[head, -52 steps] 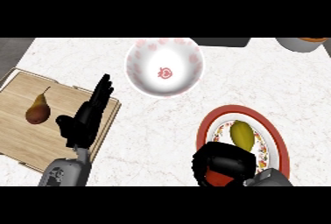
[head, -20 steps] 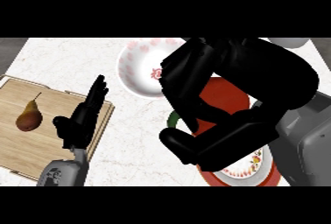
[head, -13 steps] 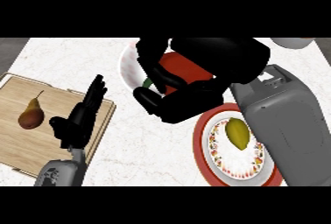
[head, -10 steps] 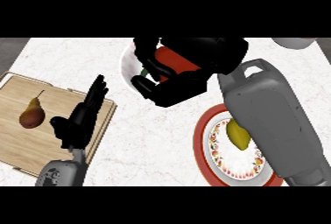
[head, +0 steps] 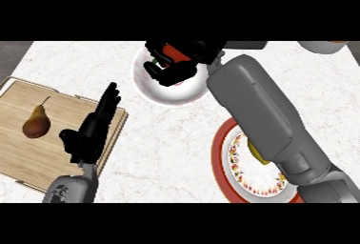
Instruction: Pick the bell pepper from the plate and place it in the bowl
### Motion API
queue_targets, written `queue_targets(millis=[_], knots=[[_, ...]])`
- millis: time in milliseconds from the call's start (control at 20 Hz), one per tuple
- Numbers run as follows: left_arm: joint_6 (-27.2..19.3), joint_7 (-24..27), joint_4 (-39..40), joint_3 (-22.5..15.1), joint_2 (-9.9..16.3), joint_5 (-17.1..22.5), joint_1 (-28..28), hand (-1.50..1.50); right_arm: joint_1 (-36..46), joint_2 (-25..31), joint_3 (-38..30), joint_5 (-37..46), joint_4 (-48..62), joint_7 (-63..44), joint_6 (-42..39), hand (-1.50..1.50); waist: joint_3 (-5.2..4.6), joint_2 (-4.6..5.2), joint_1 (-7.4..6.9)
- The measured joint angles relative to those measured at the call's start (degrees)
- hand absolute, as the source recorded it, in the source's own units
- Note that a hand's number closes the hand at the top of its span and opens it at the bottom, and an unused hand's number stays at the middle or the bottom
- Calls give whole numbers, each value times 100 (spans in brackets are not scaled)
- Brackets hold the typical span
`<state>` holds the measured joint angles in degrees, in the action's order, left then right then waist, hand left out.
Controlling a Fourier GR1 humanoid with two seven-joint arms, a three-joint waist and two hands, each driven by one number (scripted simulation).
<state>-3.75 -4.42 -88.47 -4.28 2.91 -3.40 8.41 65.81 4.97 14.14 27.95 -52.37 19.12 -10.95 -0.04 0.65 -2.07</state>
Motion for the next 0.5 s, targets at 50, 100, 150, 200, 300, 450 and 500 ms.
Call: queue_targets(millis=[50,100,150,200,300,450,500], knots=[[-18,10,20,-14,-26,-18,16,0,90,-76,-6,94,287,131,125,150,0,1,1],[-6,-29,38,7,-20,0,65,0,161,-114,-34,176,576,262,255,150,-1,3,-2],[16,-40,12,12,3,3,69,0,197,-108,-54,251,871,454,371,150,-1,13,-28],[41,-26,7,13,13,15,75,0,260,-106,-82,318,1168,625,474,150,-1,24,-50],[25,-19,46,6,1,-17,133,0,454,-123,-110,405,1711,841,468,150,-1,39,-79],[43,-58,24,-36,-14,-30,163,0,572,-228,-194,400,2404,947,331,-150,-1,60,-135],[58,2,0,-93,-38,-46,83,0,625,-212,-208,400,2601,1019,215,-150,-1,66,-158]])
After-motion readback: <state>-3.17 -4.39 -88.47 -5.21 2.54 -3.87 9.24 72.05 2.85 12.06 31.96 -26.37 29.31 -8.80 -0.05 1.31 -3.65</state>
